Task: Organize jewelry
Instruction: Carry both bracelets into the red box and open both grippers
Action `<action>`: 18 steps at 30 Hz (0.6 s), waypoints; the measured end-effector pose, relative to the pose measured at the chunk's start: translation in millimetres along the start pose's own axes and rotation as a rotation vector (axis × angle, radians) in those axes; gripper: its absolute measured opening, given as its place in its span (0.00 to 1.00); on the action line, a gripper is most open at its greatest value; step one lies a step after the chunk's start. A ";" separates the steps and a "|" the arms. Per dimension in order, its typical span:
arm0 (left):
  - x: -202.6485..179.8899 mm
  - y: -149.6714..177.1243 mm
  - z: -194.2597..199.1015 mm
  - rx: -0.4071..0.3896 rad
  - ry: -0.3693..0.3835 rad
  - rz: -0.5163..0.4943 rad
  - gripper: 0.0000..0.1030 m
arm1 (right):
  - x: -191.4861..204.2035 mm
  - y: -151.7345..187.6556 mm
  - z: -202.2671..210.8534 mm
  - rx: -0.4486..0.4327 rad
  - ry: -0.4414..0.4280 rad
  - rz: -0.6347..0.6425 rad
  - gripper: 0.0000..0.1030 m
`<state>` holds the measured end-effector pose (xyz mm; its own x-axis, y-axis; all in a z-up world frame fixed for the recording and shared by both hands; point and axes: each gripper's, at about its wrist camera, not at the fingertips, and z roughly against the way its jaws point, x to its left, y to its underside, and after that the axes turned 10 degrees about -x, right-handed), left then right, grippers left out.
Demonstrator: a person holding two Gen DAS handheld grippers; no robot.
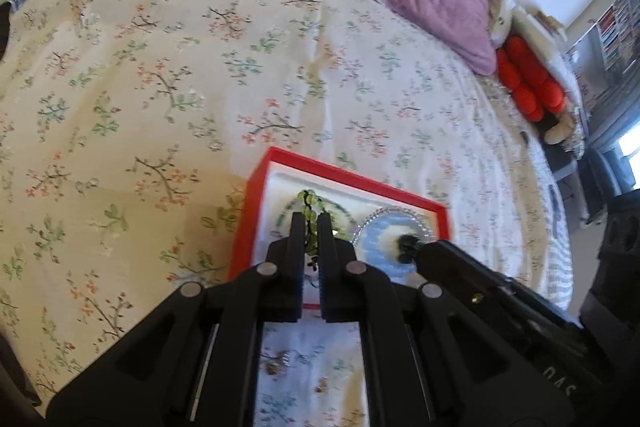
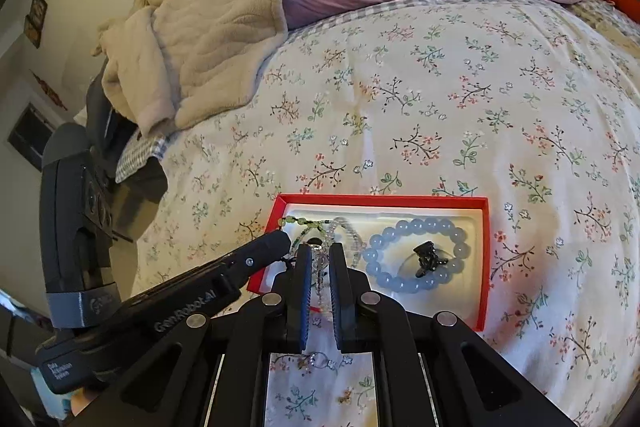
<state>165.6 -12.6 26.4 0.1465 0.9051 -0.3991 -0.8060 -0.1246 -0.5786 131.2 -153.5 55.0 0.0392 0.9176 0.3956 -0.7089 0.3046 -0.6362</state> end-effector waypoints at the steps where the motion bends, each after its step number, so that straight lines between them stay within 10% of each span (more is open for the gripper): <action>1: 0.8 0.1 -0.8 -0.003 -0.012 -0.005 0.06 | -1.3 0.0 -1.6 0.002 0.002 -0.001 0.08; 11: -6.6 3.7 -2.4 0.003 -0.045 -0.066 0.07 | -29.7 -1.6 -8.8 0.011 0.131 0.018 0.08; 18: -12.6 5.6 1.3 0.002 -0.036 -0.094 0.29 | -48.7 -0.6 -11.2 0.020 0.196 0.025 0.09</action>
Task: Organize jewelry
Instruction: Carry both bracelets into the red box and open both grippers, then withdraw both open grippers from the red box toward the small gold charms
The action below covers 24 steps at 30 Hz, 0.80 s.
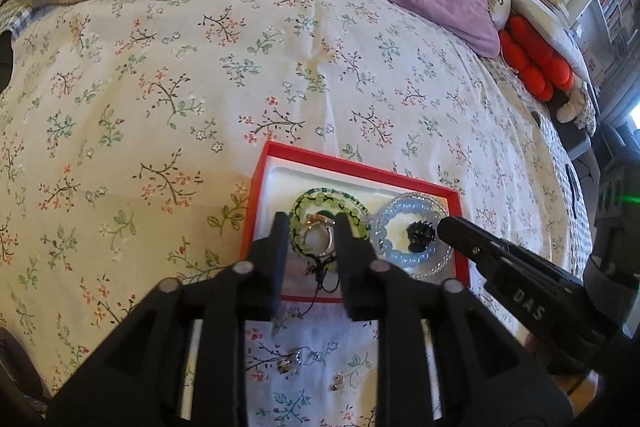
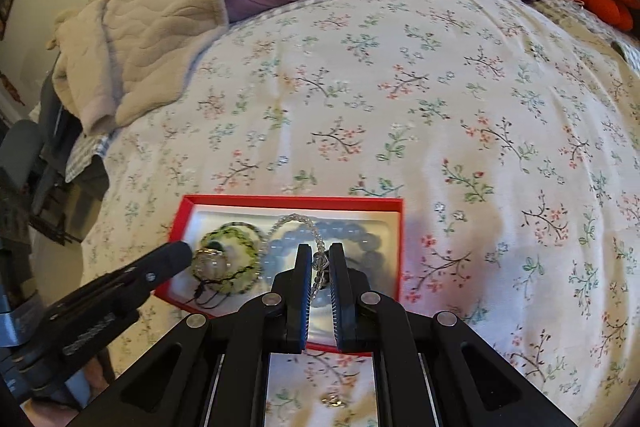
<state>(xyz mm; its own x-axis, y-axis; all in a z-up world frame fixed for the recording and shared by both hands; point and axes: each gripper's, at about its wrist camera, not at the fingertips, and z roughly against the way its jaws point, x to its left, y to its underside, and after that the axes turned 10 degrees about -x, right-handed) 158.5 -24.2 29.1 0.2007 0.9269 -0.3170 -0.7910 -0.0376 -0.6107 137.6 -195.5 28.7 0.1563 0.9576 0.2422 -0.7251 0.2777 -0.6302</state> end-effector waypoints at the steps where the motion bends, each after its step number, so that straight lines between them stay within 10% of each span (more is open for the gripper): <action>1: -1.0 0.5 0.9 0.001 0.000 -0.006 0.33 | -1.7 0.2 -0.6 0.003 0.006 0.000 0.09; 12: -11.6 5.0 24.0 -0.012 0.008 -0.062 0.62 | -5.0 2.9 23.2 0.015 -0.020 0.013 0.22; 14: -12.4 7.3 29.8 -0.014 -0.001 -0.079 0.66 | -4.5 4.2 30.0 0.011 -0.020 0.017 0.32; 16: -12.6 10.6 34.1 -0.009 -0.010 -0.094 0.70 | -5.2 6.4 38.8 -0.004 -0.008 0.021 0.63; 24: -5.7 28.6 40.4 0.041 -0.082 -0.148 0.79 | -13.3 18.8 59.6 0.006 0.013 0.038 0.66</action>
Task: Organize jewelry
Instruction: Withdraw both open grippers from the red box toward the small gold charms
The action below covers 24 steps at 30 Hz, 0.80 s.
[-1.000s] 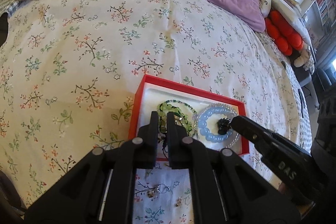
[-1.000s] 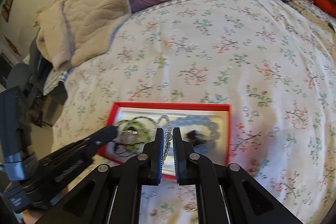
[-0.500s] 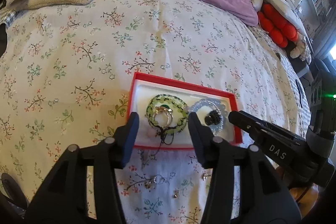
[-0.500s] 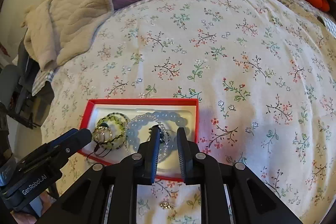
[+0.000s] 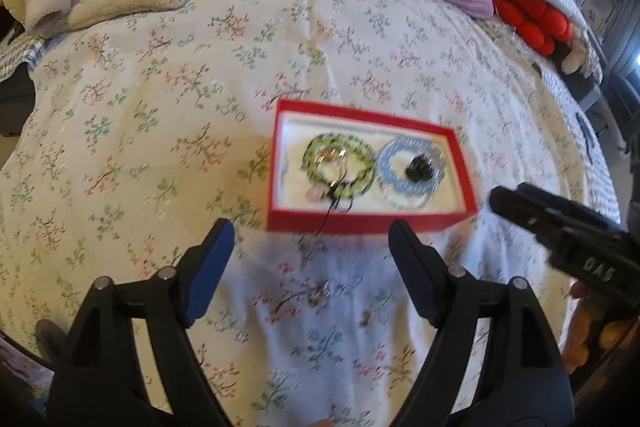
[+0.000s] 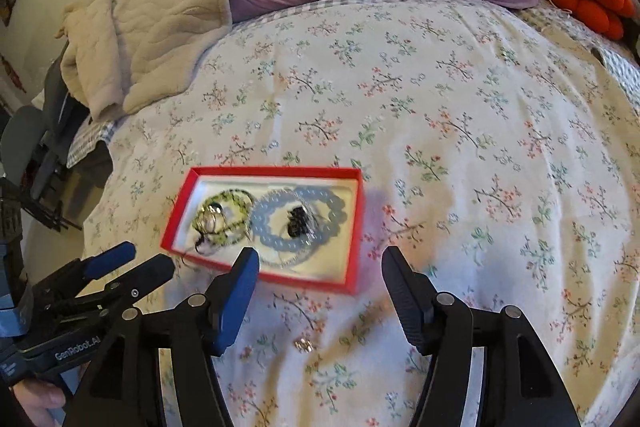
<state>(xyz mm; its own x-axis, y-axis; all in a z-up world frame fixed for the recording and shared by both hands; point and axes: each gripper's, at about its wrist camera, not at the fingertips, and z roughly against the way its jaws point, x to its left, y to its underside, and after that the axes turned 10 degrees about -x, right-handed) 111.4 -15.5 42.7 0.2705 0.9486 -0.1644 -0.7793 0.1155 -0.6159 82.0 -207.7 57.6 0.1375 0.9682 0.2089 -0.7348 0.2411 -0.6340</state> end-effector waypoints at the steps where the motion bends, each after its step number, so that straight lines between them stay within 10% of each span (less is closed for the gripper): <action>1: 1.2 2.9 -0.5 0.012 -0.008 -0.004 0.79 | -2.0 2.2 1.9 0.003 0.005 -0.001 0.69; 24: 16.6 56.1 -18.7 0.195 -0.055 -0.063 0.81 | -34.3 58.0 -5.0 0.181 0.156 0.039 0.82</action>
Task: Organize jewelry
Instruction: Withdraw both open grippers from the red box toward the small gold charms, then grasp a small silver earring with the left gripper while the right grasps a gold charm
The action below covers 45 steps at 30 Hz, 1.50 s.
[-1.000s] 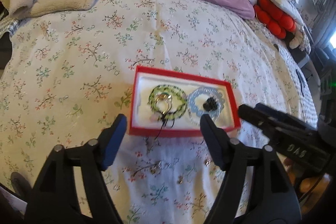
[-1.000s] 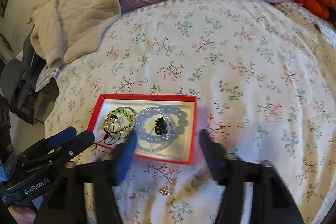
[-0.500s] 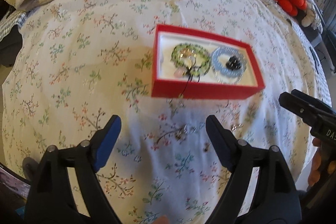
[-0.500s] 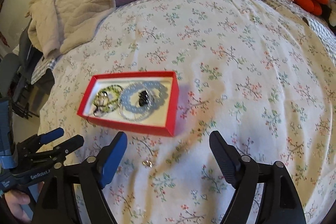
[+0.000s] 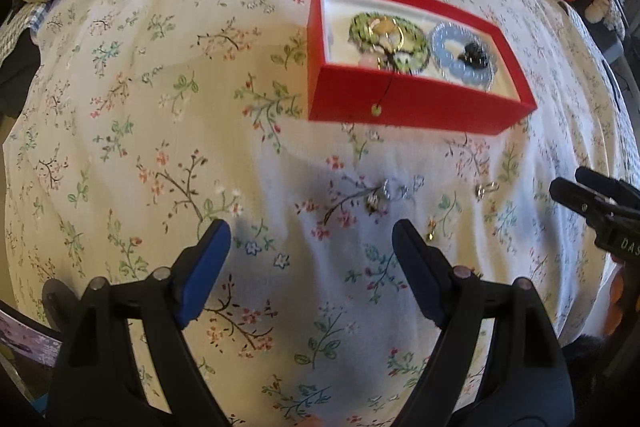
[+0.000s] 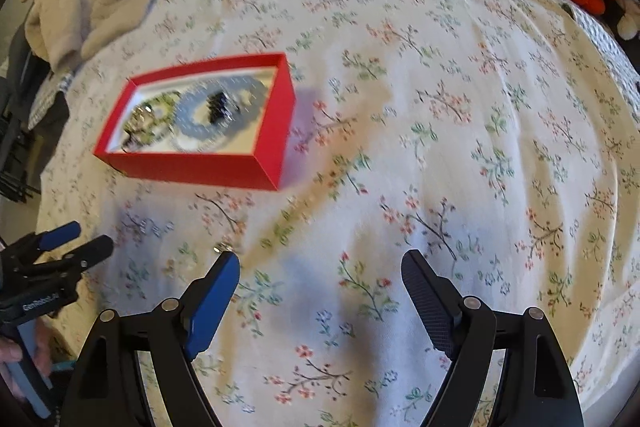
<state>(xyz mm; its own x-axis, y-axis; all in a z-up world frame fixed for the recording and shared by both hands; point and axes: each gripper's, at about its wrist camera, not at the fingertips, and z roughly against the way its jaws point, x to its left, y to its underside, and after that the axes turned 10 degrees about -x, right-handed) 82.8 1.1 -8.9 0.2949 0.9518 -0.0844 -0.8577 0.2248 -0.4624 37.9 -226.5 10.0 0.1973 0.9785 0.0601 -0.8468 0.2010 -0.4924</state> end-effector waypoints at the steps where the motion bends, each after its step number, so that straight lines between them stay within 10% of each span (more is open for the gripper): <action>1: -0.6 2.5 0.0 -0.010 0.009 -0.011 0.81 | -0.4 1.4 -0.6 0.000 0.006 0.002 0.82; 23: -13.0 47.4 -7.6 -0.321 0.100 -0.350 0.79 | 43.3 51.5 -34.5 -0.155 -0.048 0.265 0.82; 45: -48.4 31.2 -19.9 -0.287 0.176 -0.484 0.30 | 51.1 47.7 -37.3 -0.152 -0.053 0.280 0.82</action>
<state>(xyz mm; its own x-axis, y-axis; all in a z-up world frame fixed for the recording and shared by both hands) 50.1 -42.1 -36.8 0.7112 0.7002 0.0620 -0.4668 0.5364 -0.7031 26.1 -168.6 -42.9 -0.0620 0.9967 -0.0532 -0.7803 -0.0817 -0.6201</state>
